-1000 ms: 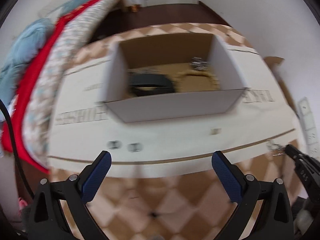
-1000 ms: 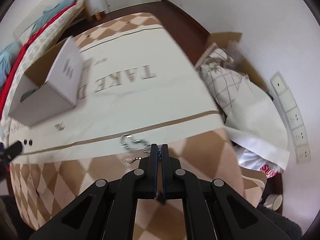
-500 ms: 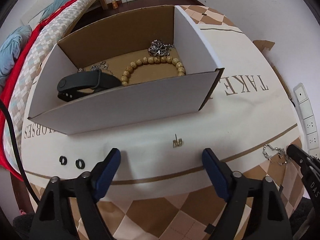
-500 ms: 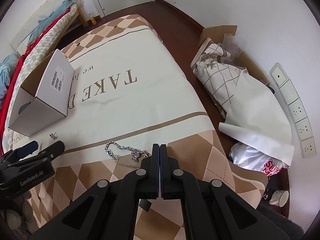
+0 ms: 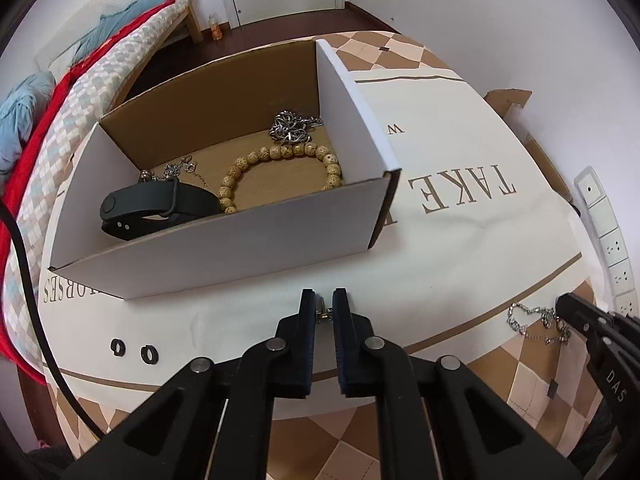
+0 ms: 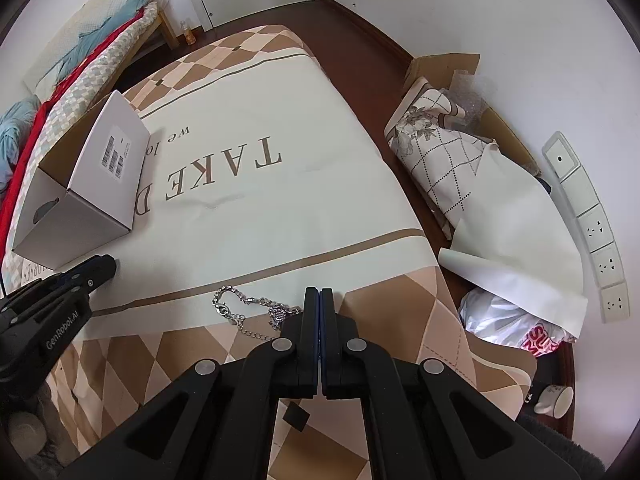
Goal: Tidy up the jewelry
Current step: 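Grasp the small gold stud earring with the left tool while the right tool lifts the heart chain, then carry the heart chain and stud earring over the box with both tools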
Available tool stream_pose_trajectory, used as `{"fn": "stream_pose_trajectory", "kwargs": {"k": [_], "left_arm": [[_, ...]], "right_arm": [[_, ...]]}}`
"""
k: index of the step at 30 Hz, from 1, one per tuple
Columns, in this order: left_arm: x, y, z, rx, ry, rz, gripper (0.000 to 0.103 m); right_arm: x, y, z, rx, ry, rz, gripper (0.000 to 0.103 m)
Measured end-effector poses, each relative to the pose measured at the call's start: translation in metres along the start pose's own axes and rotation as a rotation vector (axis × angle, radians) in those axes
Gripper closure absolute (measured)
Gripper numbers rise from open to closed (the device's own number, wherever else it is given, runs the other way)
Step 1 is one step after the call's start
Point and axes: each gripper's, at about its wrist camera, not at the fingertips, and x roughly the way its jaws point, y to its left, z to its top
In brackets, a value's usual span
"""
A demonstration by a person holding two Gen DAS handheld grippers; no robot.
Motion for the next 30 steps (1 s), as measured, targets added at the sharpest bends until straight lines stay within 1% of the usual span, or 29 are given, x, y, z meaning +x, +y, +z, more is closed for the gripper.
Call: {"fn": "stream_pose_trajectory", "kwargs": {"k": [5, 8, 13, 17, 20, 22, 24, 27, 28, 30], "left_arm": [[-0.013, 0.004, -0.010, -0.016, -0.005, -0.020, 0.097], [-0.031, 0.016, -0.015, -0.036, -0.015, -0.058, 0.097], [-0.063, 0.054, -0.027, -0.096, -0.011, -0.073, 0.097], [-0.094, 0.081, -0.034, -0.119, -0.035, -0.069, 0.097], [-0.114, 0.098, -0.031, -0.136, -0.060, -0.063, 0.097], [-0.129, 0.108, -0.028, -0.154, -0.085, -0.066, 0.097], [-0.139, 0.117, -0.026, -0.165, -0.107, -0.068, 0.097], [-0.145, 0.124, -0.023, -0.175, -0.124, -0.070, 0.097], [-0.145, 0.124, -0.022, -0.178, -0.123, -0.073, 0.097], [-0.143, 0.125, -0.025, -0.188, -0.115, -0.085, 0.097]], "right_arm": [[-0.007, 0.004, 0.001, -0.004, -0.012, 0.019, 0.103], [-0.022, 0.010, 0.003, -0.013, -0.040, 0.055, 0.103], [-0.056, 0.027, 0.007, -0.054, -0.093, 0.131, 0.103], [-0.081, 0.039, 0.011, -0.058, -0.128, 0.207, 0.103], [-0.101, 0.048, 0.018, -0.061, -0.161, 0.253, 0.103], [-0.112, 0.049, 0.025, -0.064, -0.175, 0.273, 0.103], [-0.118, 0.046, 0.030, -0.056, -0.192, 0.264, 0.103], [-0.107, 0.030, 0.033, -0.014, -0.163, 0.260, 0.103], [-0.096, 0.024, 0.033, -0.006, -0.129, 0.266, 0.103], [-0.068, 0.007, 0.029, 0.043, -0.029, 0.264, 0.102]]}}
